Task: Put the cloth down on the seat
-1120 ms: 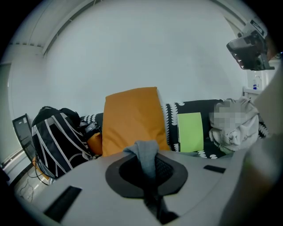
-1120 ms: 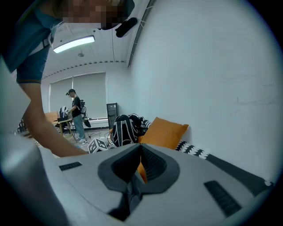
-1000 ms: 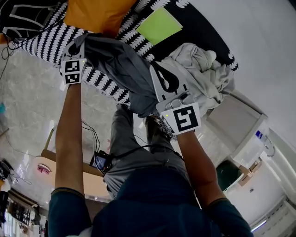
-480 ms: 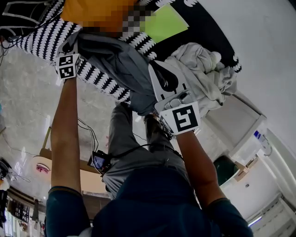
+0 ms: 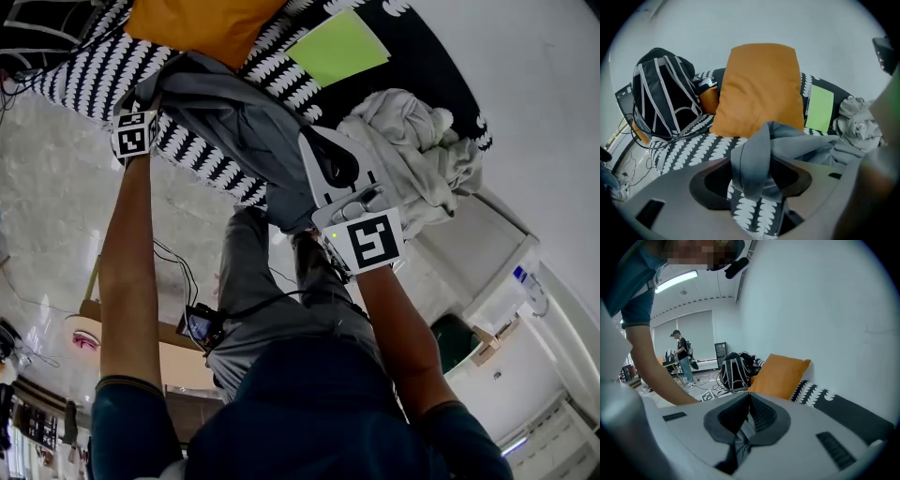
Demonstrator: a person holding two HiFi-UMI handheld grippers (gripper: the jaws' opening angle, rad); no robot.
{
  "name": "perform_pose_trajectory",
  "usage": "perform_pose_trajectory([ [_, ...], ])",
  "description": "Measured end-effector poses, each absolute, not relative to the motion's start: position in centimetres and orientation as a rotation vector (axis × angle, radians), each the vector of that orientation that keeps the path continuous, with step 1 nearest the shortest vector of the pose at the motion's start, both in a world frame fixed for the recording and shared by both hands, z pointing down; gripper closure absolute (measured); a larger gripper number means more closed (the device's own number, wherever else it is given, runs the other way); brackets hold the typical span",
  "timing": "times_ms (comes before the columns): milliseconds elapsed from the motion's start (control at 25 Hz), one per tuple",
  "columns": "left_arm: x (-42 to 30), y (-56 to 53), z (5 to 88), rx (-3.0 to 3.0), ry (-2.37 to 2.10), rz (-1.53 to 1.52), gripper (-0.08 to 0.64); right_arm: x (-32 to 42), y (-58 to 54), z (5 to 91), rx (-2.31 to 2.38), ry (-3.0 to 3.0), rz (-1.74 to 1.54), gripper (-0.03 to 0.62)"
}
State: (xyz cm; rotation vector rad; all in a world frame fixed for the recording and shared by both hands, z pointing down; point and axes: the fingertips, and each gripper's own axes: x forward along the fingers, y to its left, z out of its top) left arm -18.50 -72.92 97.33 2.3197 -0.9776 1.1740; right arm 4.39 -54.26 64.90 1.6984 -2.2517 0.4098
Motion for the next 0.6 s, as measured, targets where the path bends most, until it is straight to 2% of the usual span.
perform_pose_trajectory([
  [80, -19.6, -72.3, 98.4, 2.271, -0.969, 1.230, 0.272, 4.1, -54.5, 64.8, 1.690, -2.257, 0.405, 0.578],
  [160, -20.7, -71.7, 99.0, 2.237, -0.973, 1.271, 0.244, 3.9, -54.5, 64.9, 1.681, -2.259, 0.410, 0.578],
  [600, -21.6, -70.5, 94.5, 2.380, -1.107, 1.263, 0.244, 3.9, -54.1, 64.2, 1.651, -2.282, 0.401, 0.578],
])
